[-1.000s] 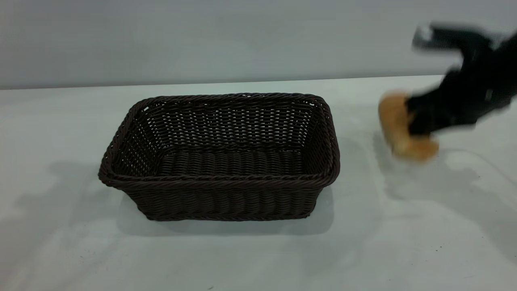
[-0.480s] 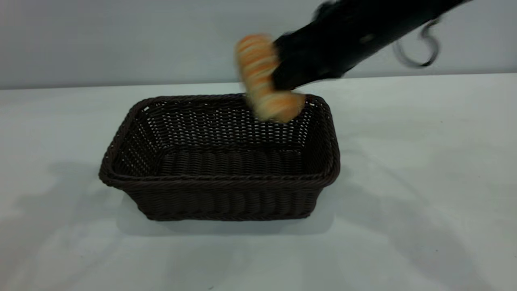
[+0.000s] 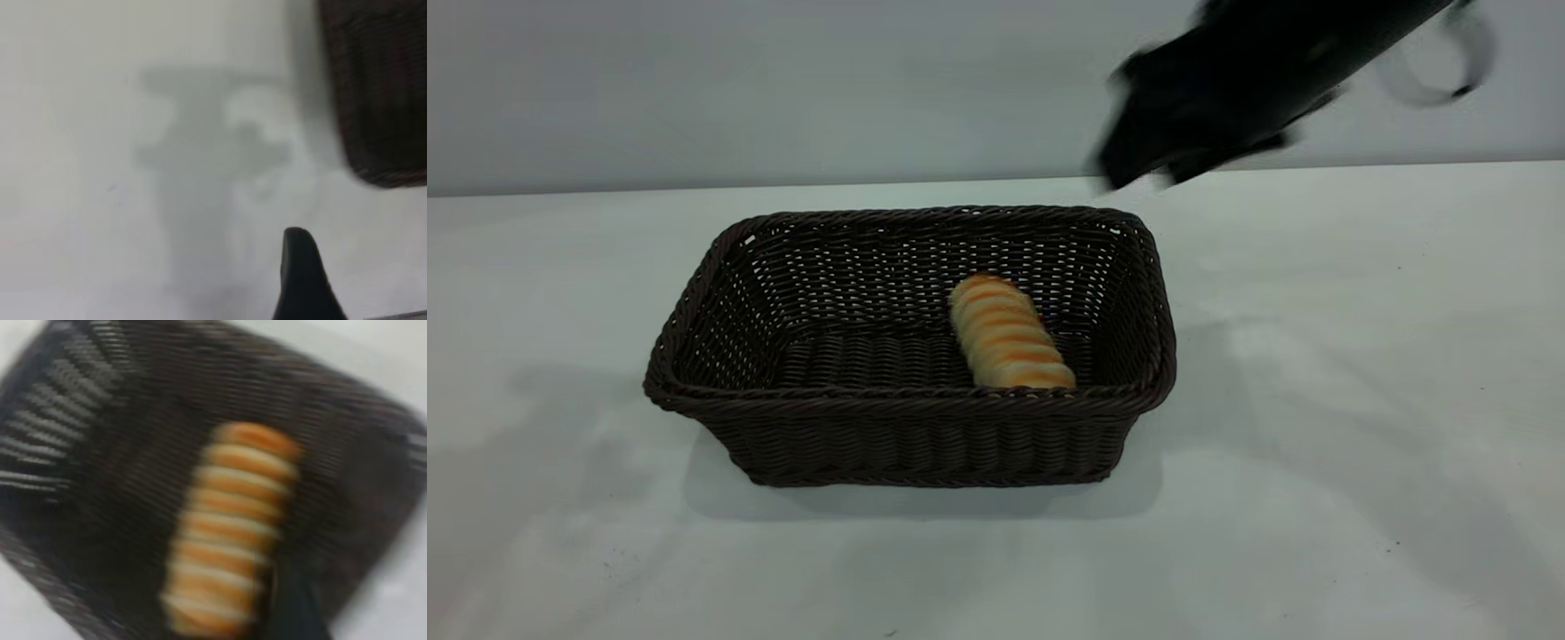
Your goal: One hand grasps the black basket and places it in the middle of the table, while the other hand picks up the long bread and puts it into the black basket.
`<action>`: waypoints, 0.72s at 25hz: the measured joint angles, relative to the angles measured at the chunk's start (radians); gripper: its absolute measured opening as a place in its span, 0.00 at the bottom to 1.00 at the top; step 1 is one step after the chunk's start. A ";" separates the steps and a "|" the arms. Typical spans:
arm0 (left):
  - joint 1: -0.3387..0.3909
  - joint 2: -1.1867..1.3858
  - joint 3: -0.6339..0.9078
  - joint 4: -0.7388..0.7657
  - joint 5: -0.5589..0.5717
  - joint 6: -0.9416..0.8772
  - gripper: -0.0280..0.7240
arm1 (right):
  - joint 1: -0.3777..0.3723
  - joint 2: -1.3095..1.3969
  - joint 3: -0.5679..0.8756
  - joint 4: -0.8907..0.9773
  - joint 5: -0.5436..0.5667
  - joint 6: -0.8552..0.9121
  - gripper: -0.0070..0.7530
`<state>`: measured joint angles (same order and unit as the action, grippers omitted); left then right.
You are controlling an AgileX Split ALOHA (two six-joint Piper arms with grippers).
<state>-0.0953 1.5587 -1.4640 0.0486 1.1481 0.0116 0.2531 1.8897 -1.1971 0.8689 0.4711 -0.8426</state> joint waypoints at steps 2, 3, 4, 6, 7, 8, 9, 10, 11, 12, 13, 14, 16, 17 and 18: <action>0.000 0.000 0.000 0.079 0.013 -0.046 0.72 | -0.079 -0.055 -0.002 -0.200 0.068 0.179 0.65; 0.000 0.000 0.000 0.118 0.013 -0.067 0.72 | -0.119 -0.074 -0.002 -0.305 0.102 0.271 0.65; 0.000 0.000 0.000 0.145 0.014 -0.078 0.72 | -0.155 -0.093 -0.002 -0.386 0.148 0.358 0.65; 0.000 0.000 0.000 0.165 0.014 -0.091 0.72 | -0.207 -0.120 -0.002 -0.552 0.248 0.490 0.65; 0.000 -0.001 0.002 0.168 0.014 -0.095 0.72 | -0.227 -0.130 -0.002 -0.617 0.289 0.547 0.65; 0.000 -0.005 0.012 0.169 0.014 -0.096 0.72 | -0.239 -0.140 -0.002 -0.662 0.338 0.594 0.65; 0.000 -0.012 0.028 0.169 0.014 -0.096 0.72 | -0.251 -0.151 -0.002 -0.708 0.384 0.630 0.65; 0.000 -0.023 0.050 0.169 0.014 -0.097 0.72 | -0.259 -0.162 -0.002 -0.747 0.421 0.665 0.65; 0.000 -0.033 0.070 0.170 0.014 -0.097 0.72 | -0.263 -0.177 -0.002 -0.777 0.464 0.697 0.65; 0.000 -0.052 0.099 0.173 0.014 -0.100 0.72 | -0.266 -0.193 -0.002 -0.812 0.506 0.727 0.65; 0.000 -0.074 0.129 0.178 0.014 -0.107 0.72 | -0.267 -0.212 -0.002 -0.841 0.545 0.751 0.65; 0.000 -0.101 0.156 0.182 0.014 -0.116 0.72 | -0.267 -0.228 -0.002 -0.869 0.575 0.779 0.65; 0.000 -0.157 0.223 0.184 0.014 -0.133 0.72 | -0.268 -0.270 -0.002 -0.899 0.645 0.821 0.65; 0.000 -0.191 0.258 0.184 0.014 -0.143 0.72 | -0.269 -0.291 0.004 -0.907 0.673 0.831 0.65; 0.000 -0.221 0.286 0.184 0.014 -0.150 0.72 | -0.268 -0.321 0.013 -0.909 0.688 0.843 0.65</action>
<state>-0.0953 1.3376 -1.1777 0.2323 1.1626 -0.1387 -0.0154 1.5692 -1.1837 -0.0400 1.1588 0.0000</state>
